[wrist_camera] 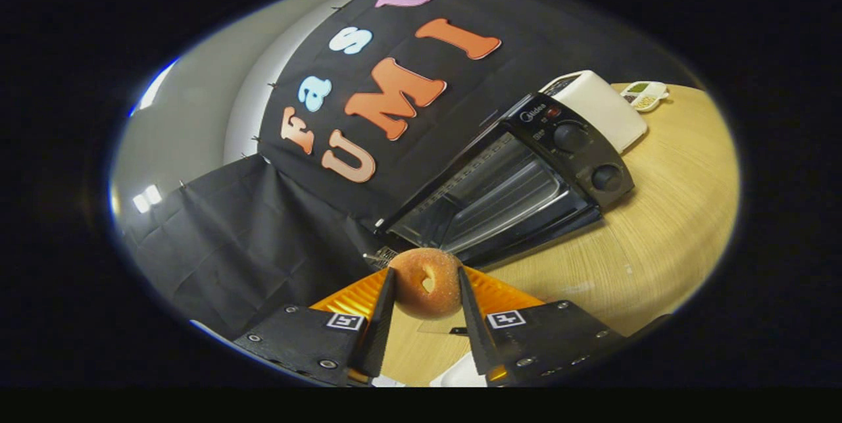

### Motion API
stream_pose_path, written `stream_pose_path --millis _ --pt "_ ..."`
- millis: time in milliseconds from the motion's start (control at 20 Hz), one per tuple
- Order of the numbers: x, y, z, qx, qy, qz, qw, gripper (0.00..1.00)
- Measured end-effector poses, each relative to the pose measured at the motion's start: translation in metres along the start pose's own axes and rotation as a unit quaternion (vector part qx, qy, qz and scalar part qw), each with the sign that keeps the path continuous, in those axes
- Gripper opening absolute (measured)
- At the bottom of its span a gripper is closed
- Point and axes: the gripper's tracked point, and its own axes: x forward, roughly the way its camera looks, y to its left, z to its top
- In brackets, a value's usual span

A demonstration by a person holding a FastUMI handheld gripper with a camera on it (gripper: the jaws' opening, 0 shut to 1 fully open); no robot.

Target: Open the toaster oven, put the food inside, and close the toaster oven door.

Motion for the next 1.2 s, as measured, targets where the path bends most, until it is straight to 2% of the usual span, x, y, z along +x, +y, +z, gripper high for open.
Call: stream_pose_path --millis 250,700,850,1000,1100,1200 --pt "0.057 -0.016 0.025 -0.003 -0.012 -0.023 1.000 0.53" --pt "0.126 -0.071 0.060 -0.104 -0.022 -0.104 0.989 0.53" --pt "0.133 -0.082 0.065 -0.153 -0.031 -0.131 0.979 0.53" --pt "0.136 -0.095 0.072 -0.217 -0.036 -0.173 0.960 0.53" --pt "0.138 -0.103 0.077 -0.263 -0.034 -0.203 0.943 0.58" --pt "0.138 -0.098 0.080 -0.296 -0.034 -0.211 0.931 0.65"
